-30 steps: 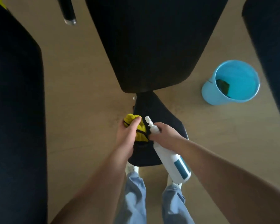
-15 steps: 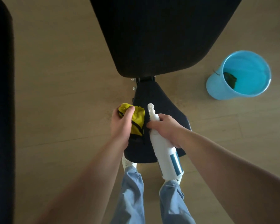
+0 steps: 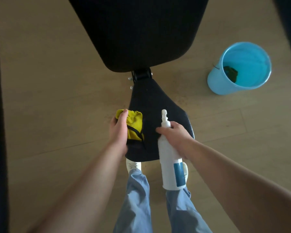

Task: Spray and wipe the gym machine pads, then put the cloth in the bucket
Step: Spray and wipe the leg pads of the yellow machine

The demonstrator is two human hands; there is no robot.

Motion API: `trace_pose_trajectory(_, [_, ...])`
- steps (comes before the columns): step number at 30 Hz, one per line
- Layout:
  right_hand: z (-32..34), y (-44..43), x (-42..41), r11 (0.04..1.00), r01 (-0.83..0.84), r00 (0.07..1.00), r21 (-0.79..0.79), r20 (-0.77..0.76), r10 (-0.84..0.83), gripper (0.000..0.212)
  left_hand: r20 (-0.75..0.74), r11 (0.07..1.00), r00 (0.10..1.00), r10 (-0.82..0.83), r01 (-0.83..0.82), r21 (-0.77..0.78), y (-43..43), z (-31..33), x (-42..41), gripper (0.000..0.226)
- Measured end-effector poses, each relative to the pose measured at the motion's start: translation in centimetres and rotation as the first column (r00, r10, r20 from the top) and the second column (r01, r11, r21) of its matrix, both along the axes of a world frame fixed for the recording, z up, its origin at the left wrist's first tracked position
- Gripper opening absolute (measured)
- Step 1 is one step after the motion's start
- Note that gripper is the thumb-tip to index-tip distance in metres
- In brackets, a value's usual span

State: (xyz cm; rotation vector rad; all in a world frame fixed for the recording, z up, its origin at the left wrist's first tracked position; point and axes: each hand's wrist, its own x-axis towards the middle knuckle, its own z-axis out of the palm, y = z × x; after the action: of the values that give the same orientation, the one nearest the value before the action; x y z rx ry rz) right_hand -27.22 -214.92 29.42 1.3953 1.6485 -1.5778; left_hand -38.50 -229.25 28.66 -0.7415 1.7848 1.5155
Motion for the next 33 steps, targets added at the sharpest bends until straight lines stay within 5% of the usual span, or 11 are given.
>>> trace_pose_trajectory(8, [-0.6,0.7,3.2,0.998,0.039,0.999,0.058,0.036,-0.041,0.030,-0.002,1.000,1.000,0.023,-0.023,-0.002,0.2,0.1,1.3,0.045])
trace_pose_trajectory(11, [-0.6,-1.5,2.3,0.997,-0.061,0.998,-0.054,0.002,0.061,0.029,-0.037,0.998,0.997,0.064,-0.064,-0.005,-1.2,-0.1,1.0,0.025])
trace_pose_trajectory(23, [-0.1,-8.4,1.3,0.893,-0.410,0.911,-0.183,-0.035,0.411,0.024,-0.122,0.974,0.968,0.218,-0.224,-0.033,-6.5,0.6,0.5,0.036])
trace_pose_trajectory(33, [1.1,-3.8,6.5,0.980,-0.190,0.978,-0.059,0.080,0.194,0.016,-0.142,0.999,0.989,0.046,-0.050,-0.021,-3.3,2.6,3.6,0.021])
